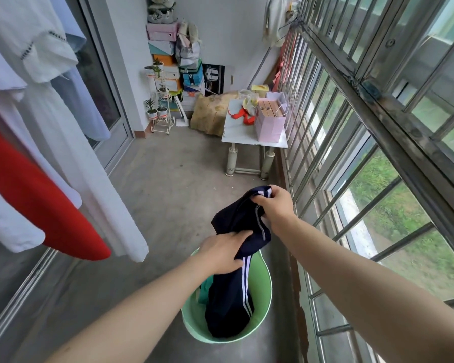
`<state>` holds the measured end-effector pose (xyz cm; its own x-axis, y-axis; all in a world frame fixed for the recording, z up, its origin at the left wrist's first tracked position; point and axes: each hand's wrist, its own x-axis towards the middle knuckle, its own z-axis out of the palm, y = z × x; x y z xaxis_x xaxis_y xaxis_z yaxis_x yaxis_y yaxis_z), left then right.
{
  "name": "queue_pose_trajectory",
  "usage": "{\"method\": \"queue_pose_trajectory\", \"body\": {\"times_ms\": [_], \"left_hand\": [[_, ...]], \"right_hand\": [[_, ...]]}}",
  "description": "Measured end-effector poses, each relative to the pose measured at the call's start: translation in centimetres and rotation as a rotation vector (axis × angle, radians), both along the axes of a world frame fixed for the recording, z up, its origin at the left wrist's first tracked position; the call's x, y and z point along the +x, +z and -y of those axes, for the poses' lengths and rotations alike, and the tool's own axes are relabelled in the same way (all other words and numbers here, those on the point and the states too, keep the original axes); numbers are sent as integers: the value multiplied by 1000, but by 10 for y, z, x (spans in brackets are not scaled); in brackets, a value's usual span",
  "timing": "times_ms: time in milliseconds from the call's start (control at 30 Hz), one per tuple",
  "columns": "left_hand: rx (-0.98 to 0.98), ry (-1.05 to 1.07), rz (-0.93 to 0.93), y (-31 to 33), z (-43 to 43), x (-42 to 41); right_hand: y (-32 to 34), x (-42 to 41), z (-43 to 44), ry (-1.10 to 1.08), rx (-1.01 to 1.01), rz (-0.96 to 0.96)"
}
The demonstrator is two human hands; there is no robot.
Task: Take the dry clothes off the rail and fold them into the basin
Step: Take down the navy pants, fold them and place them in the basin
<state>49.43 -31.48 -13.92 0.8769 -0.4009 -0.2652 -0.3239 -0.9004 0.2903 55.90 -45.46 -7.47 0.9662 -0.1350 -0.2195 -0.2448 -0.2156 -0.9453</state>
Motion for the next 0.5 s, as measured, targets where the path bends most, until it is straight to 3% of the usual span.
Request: {"method": "queue_pose_trajectory", "body": {"times_ms": [133,233,433,500], "left_hand": [[97,-10,-22,-7,-5,-4],[77,37,101,-8,-19,-5],[-201,212,457,-10,-39,-3],[-386,361,430,-9,-40,-3]], "right_hand": [[3,0,11,-32,23,15],[-1,4,22,-75,-10,24],[-9,9,34,-128,-30,8],[-10,8,37,-143,-28,10]]}}
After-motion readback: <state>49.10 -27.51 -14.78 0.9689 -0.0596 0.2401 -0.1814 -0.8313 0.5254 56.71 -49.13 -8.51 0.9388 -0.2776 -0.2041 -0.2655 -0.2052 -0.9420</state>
